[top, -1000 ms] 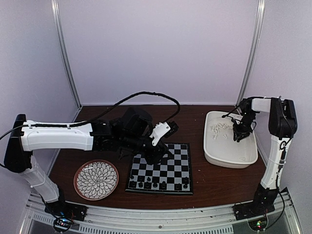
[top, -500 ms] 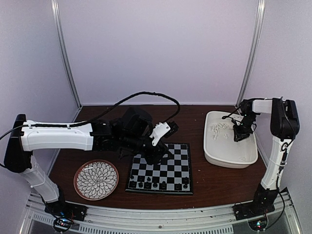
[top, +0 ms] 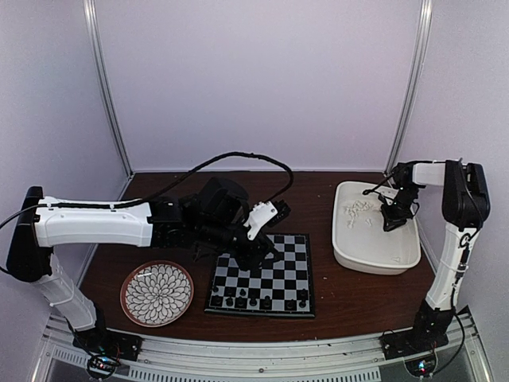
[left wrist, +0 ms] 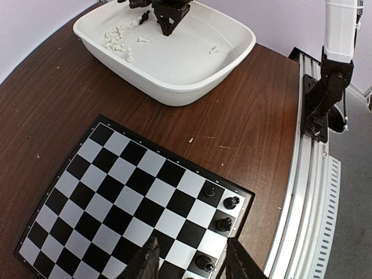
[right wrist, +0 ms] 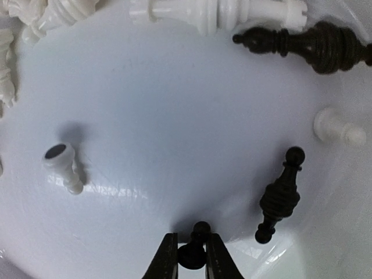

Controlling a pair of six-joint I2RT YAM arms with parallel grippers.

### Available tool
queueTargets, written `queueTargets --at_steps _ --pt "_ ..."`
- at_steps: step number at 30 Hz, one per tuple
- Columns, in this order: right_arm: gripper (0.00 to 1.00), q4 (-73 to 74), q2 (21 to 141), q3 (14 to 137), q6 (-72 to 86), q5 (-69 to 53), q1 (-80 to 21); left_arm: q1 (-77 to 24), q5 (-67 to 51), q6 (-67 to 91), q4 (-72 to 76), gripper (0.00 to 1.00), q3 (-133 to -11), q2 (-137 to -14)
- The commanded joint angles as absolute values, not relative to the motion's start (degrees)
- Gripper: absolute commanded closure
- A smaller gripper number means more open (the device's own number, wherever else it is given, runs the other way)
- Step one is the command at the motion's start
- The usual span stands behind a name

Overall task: Set up the chess pieces on the board
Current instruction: Pick up the pawn from the storage box, then pass from the right arm to the left

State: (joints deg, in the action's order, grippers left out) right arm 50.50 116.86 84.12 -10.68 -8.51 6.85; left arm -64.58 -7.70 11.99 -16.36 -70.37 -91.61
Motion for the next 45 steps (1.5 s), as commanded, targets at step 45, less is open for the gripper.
queueTargets --at_steps 45 --pt "0.85 67.93 81.09 89.21 -32.78 -37.22 -35.41 -54.62 -43.07 52.2 17.07 0.64 -81.83 -107.14"
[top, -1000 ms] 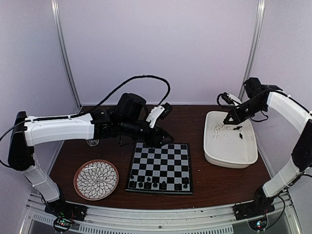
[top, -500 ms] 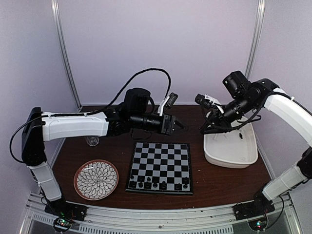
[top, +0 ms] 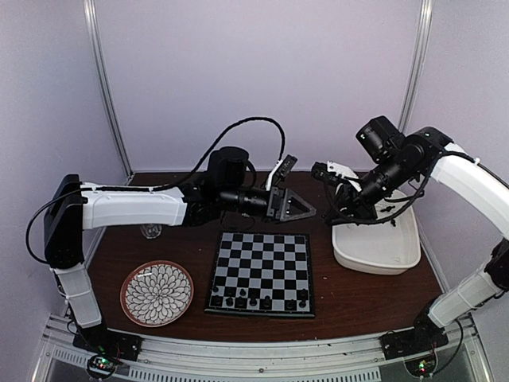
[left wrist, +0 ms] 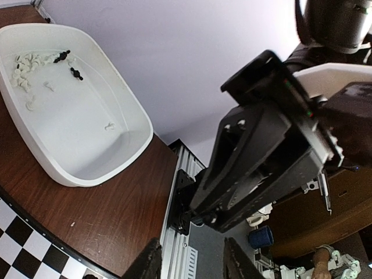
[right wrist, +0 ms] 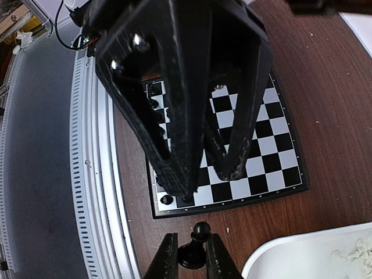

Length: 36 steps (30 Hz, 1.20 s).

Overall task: Set up the chess pieces on the board
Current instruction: Pass from the right arm to the left

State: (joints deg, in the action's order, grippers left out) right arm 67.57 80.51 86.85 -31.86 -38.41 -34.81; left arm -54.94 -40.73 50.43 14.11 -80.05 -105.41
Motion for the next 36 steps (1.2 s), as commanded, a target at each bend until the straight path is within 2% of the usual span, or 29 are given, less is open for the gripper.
queueTargets --at_steps 1,15,36 --pt "0.85 68.0 81.22 89.52 -32.78 -37.33 -35.39 -54.62 -43.37 52.42 16.98 0.64 -82.09 -107.48" --pt "0.85 68.13 83.23 89.78 -33.05 -35.19 -36.18 -54.52 -46.3 56.31 22.68 0.63 -81.39 -108.4" --pt "0.85 68.78 84.39 91.76 -33.22 -34.98 -37.97 -54.64 -48.71 59.2 25.21 0.76 -82.49 -110.45"
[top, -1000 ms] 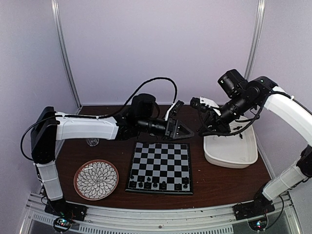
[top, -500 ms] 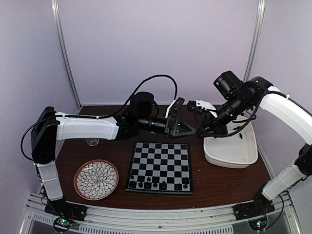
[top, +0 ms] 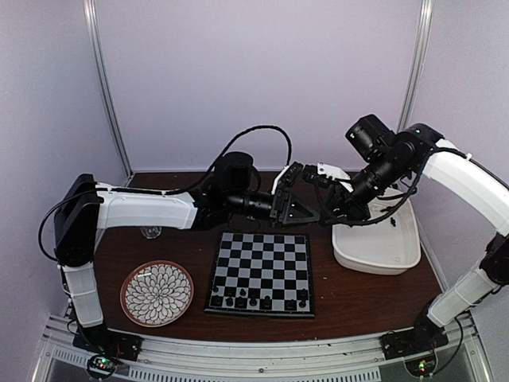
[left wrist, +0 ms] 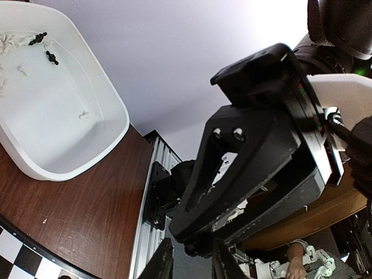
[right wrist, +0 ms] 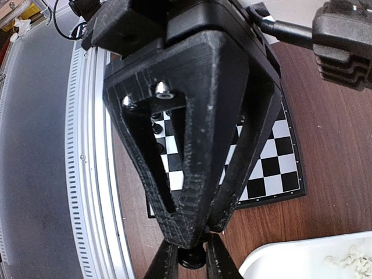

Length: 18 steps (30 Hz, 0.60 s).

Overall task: Set up the chess pieces on the board
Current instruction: Pass from the right arm to the left

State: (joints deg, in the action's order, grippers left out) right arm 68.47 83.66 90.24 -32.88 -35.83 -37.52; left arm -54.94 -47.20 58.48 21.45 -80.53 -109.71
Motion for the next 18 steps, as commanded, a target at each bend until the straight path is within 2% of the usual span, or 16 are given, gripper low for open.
queueTargets --at_steps 1,10,13,15,16,17,18 --pt "0.85 68.8 84.45 91.77 -33.2 -35.06 -37.97 -54.63 -48.77 59.31 25.38 0.77 -82.45 -110.46" --pt "0.85 68.65 84.99 91.57 -33.22 -35.02 -38.23 -54.65 -49.41 60.5 28.38 0.91 -81.87 -110.87" --pt "0.79 68.48 85.08 91.52 -33.07 -34.56 -38.23 -54.56 -49.48 60.56 28.48 0.94 -81.79 -110.82" --pt "0.72 68.56 85.01 91.63 -32.89 -34.05 -38.22 -54.38 -49.19 60.33 28.27 0.96 -81.55 -110.62" --pt "0.31 68.63 84.81 91.73 -32.87 -33.64 -38.19 -54.26 -48.91 60.0 27.86 0.97 -81.19 -110.32" --pt "0.04 68.92 84.38 91.69 -32.95 -33.14 -38.15 -54.03 -48.61 59.5 27.22 0.97 -80.8 -109.84" --pt "0.01 69.19 83.8 91.67 -33.01 -32.53 -38.15 -53.69 -48.26 58.45 26.23 0.97 -80.31 -109.29"
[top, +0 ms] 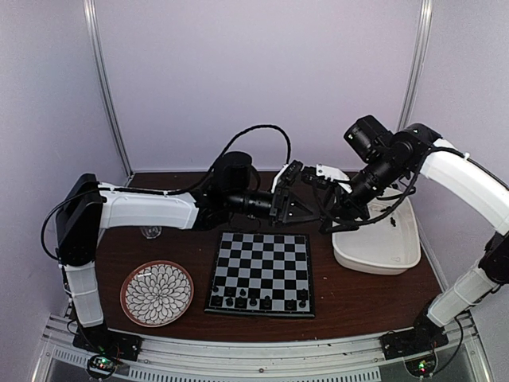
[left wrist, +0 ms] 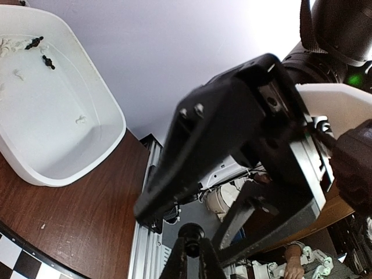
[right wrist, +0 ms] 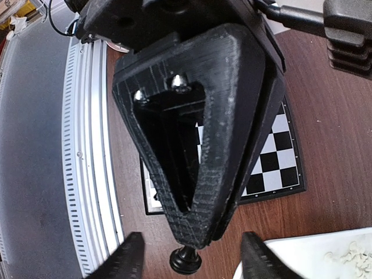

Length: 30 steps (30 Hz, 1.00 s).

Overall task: Set up the chess pieces on the board
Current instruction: Pass from the right arm to the left, then place the pawn at e7.

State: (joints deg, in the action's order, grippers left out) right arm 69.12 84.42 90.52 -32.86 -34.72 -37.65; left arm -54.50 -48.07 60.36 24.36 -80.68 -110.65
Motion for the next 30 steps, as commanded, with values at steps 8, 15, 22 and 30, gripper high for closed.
queueTargets --at_steps 8,15,22,30 --pt "0.0 69.63 76.21 87.92 -32.66 -30.61 -32.44 -52.8 -37.3 33.47 -5.55 0.98 -79.94 -101.2" --pt "0.01 64.34 73.29 80.79 -29.76 -30.63 -26.92 -57.19 -14.48 17.89 -25.31 0.99 -75.18 -95.07" --pt "0.0 62.71 73.67 79.23 -29.09 -31.07 -26.08 -61.01 -5.19 15.95 -31.45 0.99 -70.96 -93.84" --pt "0.01 62.25 74.25 78.89 -28.66 -31.99 -26.1 -63.42 -2.82 13.61 -32.46 0.99 -74.76 -99.9"
